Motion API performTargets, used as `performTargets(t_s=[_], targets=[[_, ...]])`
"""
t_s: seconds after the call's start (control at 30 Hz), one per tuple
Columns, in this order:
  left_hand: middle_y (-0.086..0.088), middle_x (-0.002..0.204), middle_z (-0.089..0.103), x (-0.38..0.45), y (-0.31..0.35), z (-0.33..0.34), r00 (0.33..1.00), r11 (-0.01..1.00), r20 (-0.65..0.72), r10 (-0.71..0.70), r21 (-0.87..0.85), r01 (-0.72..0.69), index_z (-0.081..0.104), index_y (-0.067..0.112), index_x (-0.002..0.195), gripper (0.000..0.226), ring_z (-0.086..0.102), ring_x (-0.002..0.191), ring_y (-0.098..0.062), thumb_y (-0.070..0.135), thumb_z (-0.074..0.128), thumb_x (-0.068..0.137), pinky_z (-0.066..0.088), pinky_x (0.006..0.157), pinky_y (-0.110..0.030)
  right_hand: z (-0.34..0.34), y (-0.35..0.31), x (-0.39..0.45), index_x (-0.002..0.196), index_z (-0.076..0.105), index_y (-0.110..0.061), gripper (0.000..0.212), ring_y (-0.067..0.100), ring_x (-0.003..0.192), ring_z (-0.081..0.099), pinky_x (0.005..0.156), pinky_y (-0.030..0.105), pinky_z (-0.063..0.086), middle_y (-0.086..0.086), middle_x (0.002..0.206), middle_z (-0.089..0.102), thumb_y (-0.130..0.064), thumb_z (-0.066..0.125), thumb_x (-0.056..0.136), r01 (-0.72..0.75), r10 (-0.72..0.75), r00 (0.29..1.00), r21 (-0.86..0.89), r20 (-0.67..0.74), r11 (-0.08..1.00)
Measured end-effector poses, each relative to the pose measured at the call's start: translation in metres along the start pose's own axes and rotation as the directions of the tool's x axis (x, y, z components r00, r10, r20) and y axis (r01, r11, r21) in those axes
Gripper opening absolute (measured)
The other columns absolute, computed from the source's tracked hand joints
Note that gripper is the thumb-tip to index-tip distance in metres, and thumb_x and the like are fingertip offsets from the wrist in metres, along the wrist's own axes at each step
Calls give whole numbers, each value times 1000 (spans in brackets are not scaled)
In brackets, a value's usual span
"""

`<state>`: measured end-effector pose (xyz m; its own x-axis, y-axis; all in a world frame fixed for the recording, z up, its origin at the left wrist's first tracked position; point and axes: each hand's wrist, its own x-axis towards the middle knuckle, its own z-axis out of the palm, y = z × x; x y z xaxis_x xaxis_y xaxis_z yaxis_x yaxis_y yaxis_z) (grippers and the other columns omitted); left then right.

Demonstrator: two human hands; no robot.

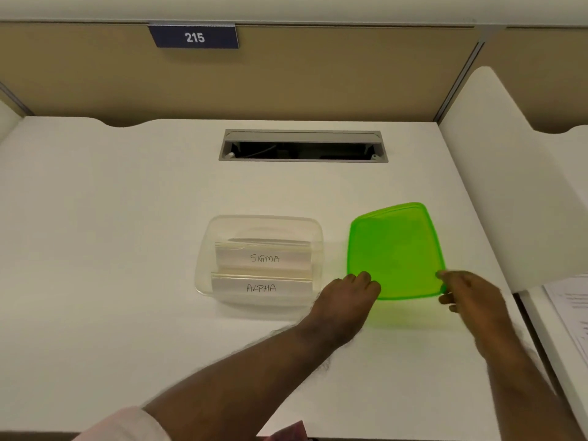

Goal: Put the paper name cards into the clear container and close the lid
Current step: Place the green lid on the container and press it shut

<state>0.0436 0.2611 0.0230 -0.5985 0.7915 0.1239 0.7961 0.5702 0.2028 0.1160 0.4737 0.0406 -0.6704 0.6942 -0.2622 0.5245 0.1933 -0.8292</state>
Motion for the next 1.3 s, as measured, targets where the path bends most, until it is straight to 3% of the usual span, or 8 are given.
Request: performTargets(t_s=[0.1, 0.27, 0.4, 0.5, 0.57, 0.73, 1.07, 1.3], targets=[[-6, 87, 61, -3, -4, -30, 982, 946, -146, -121, -316, 70, 56, 14, 91, 10, 58, 68, -28, 23, 60, 88, 44, 52, -35, -9, -28, -1, 93, 70, -25, 34, 8, 64, 67, 54, 20, 52, 5, 91, 68, -42, 41, 97, 32, -43, 999, 288, 31, 957], [5, 74, 62, -24, -48, -88, 908, 724, -174, -380, -667, 175, 58, 21, 84, 8, 58, 67, -13, 24, 65, 86, 45, 64, -25, 27, -56, -4, 133, 49, -28, 39, 18, 109, 56, 95, 43, 47, 4, 137, 53, -37, 53, 95, 104, -85, 989, 160, -121, 982], [0, 63, 68, -50, -99, -100, 791, 145, 154, -593, -945, 293, 59, 11, 84, 14, 69, 58, -14, -1, 64, 87, 59, 61, -28, 71, -71, -8, 138, 44, -16, 49, 22, 97, 59, 84, 40, 52, 15, 129, 59, -26, 59, 93, 79, -82, 997, 198, 5, 977], [0, 61, 70, -78, -134, -99, 697, -58, 278, -661, -945, 322, 62, 6, 85, 8, 68, 56, -12, -1, 61, 90, 60, 57, -27, 100, -83, -10, 130, 53, -12, 45, 26, 87, 63, 85, 49, 54, 18, 117, 65, -20, 67, 88, 115, -120, 992, 97, 48, 989], [-2, 62, 71, -96, -154, -97, 612, -83, 317, -724, -922, 379, 63, 7, 83, 8, 68, 57, -14, 5, 63, 91, 60, 56, -27, 118, -90, -14, 125, 58, -10, 43, 30, 84, 64, 83, 50, 54, 17, 109, 67, -18, 71, 85, 136, -138, 988, 35, 64, 990], [-4, 72, 66, -127, -187, -87, 417, 139, 193, -888, -752, 644, 68, 13, 79, 11, 65, 58, -24, 21, 72, 85, 61, 68, -43, 160, -94, -30, 117, 60, -13, 42, 35, 93, 66, 81, 55, 54, 6, 99, 65, -22, 76, 79, 142, -133, 979, -45, 156, 989], [-8, 69, 63, -131, -203, -83, 363, 82, 303, -881, -658, 749, 62, 8, 89, 18, 64, 58, -27, 19, 73, 82, 60, 70, -51, 183, -87, -30, 121, 61, -15, 44, 29, 100, 64, 90, 43, 51, 10, 114, 65, -30, 73, 81, 112, -83, 979, -154, 184, 982], [-19, 97, 63, -127, -221, -91, 387, -16, 520, -762, -612, 791, 58, 4, 104, 26, 62, 67, -27, 14, 72, 85, 59, 61, -36, 183, -82, -29, 126, 57, -16, 50, 29, 100, 64, 89, 43, 51, 11, 112, 65, -32, 73, 81, 89, -47, 974, -183, 223, 979]])
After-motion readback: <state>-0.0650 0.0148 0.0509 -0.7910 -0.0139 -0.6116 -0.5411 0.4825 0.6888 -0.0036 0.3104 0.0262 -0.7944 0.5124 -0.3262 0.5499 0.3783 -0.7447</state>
